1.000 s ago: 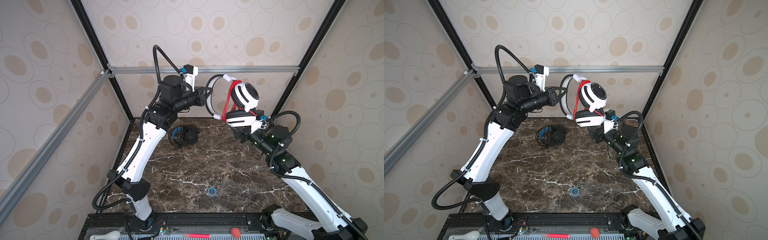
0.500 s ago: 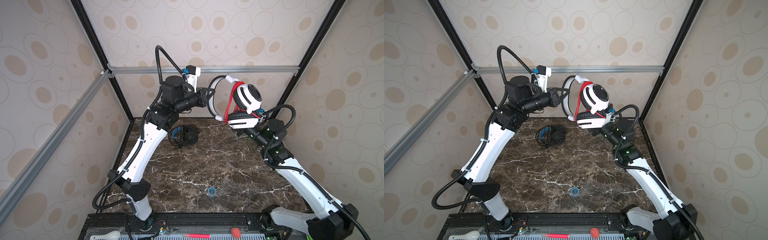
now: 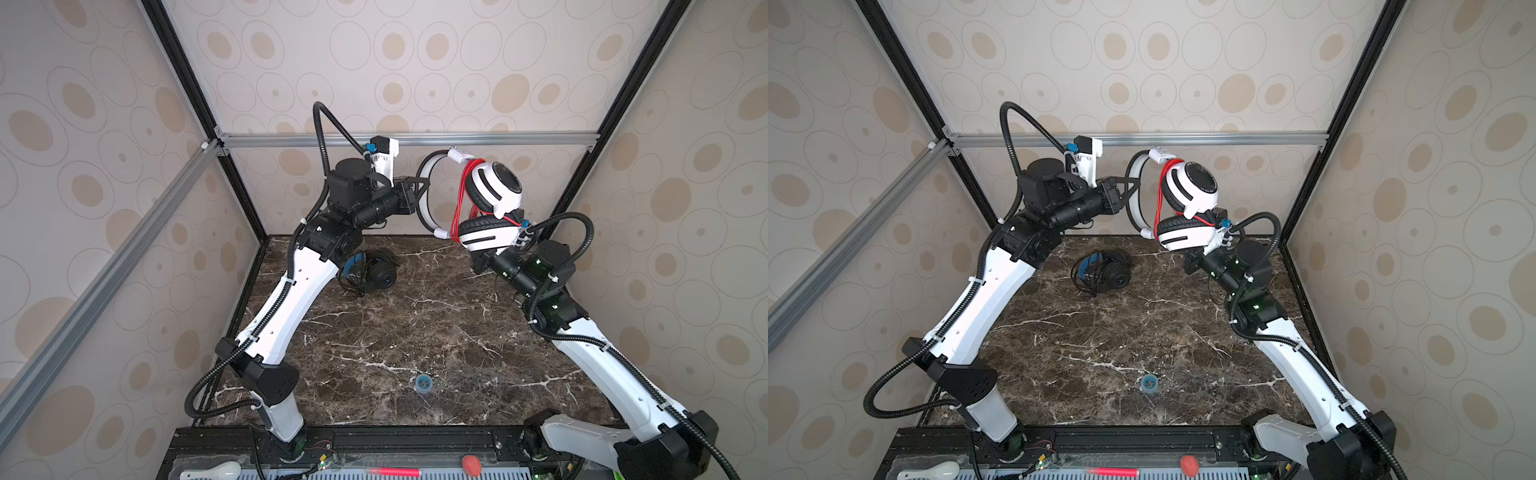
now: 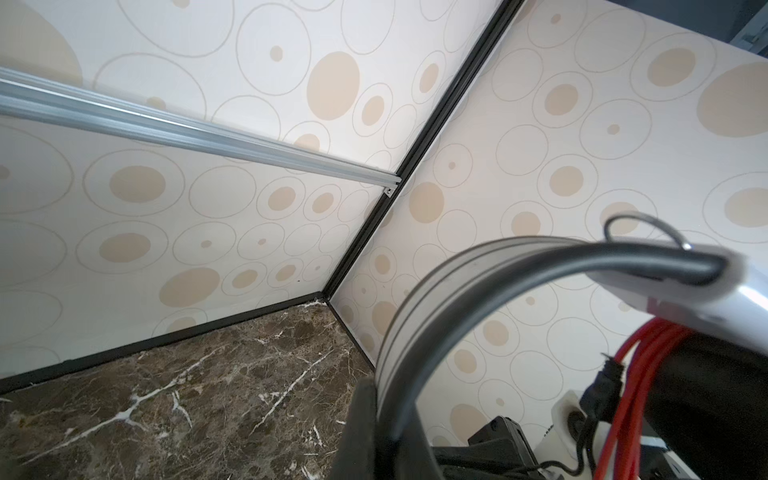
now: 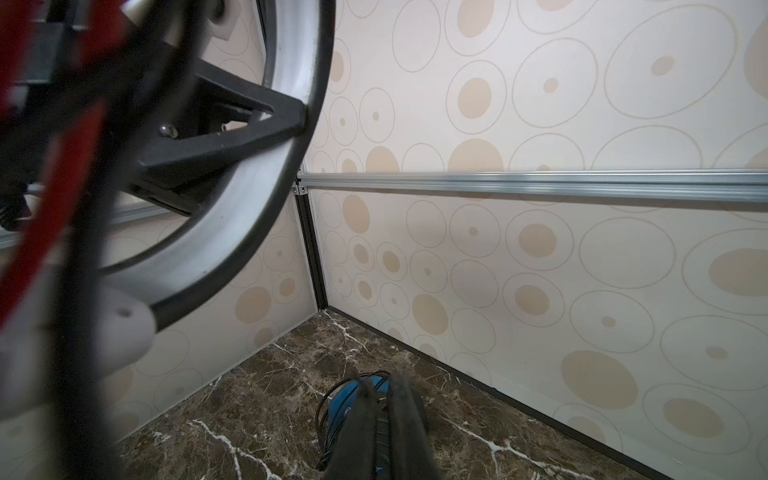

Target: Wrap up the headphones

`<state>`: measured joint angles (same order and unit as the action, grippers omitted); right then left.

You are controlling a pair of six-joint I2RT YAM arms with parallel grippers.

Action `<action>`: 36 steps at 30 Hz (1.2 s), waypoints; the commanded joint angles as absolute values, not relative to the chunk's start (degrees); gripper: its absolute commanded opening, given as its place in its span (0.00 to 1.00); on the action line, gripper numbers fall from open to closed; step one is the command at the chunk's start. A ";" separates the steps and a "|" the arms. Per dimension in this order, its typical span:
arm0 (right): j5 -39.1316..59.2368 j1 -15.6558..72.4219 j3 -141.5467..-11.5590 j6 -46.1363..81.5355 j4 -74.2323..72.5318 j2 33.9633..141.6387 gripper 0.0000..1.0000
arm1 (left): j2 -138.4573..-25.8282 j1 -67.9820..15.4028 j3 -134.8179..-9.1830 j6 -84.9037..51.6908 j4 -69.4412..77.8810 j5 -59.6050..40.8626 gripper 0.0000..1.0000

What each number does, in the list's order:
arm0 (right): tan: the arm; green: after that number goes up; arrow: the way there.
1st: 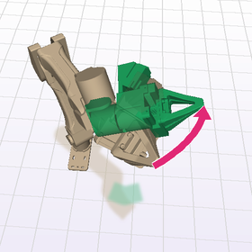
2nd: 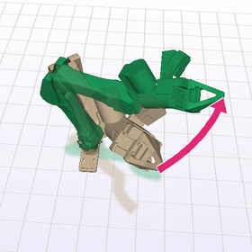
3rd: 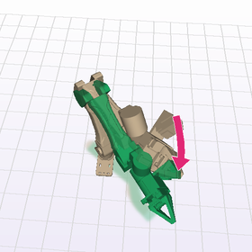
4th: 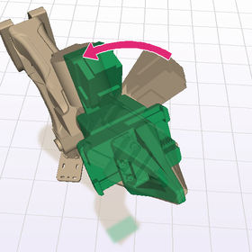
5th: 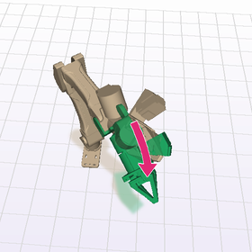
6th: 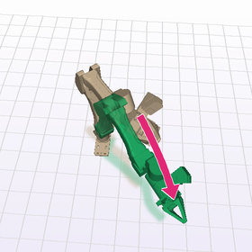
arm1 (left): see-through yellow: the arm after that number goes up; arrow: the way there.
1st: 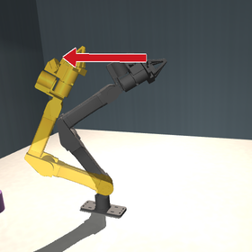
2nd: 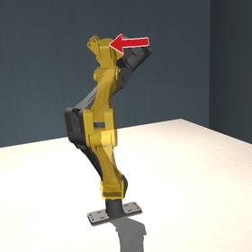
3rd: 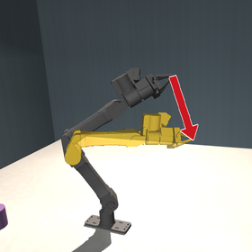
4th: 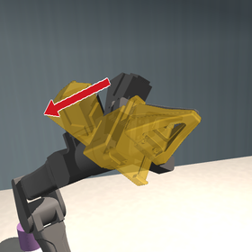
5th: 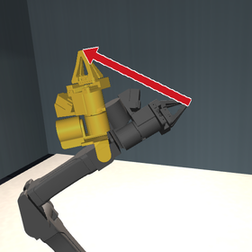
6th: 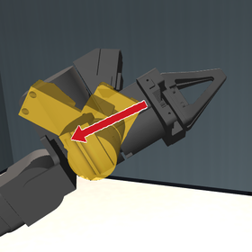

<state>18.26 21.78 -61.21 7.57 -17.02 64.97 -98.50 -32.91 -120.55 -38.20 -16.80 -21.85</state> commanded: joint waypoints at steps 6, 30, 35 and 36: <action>17.62 21.59 -59.27 9.46 -17.81 62.83 0.17 | -97.29 -33.47 -123.09 -45.21 -5.97 -21.70 0.00; 11.64 21.45 -58.71 7.74 -15.28 61.87 0.41 | -97.99 -33.88 -123.69 -43.72 -7.59 -21.71 0.00; 12.40 21.45 -58.01 6.19 -12.68 60.57 0.41 | -98.60 -33.77 -124.69 -43.24 -8.26 -21.79 0.00; 12.28 21.50 -57.86 6.15 -12.68 60.35 0.41 | -98.61 -33.89 -124.56 -43.31 -8.33 -21.85 0.00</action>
<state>12.93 21.74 -58.43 7.40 -13.87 61.76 -99.02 -33.45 -120.57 -41.52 -12.16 -21.37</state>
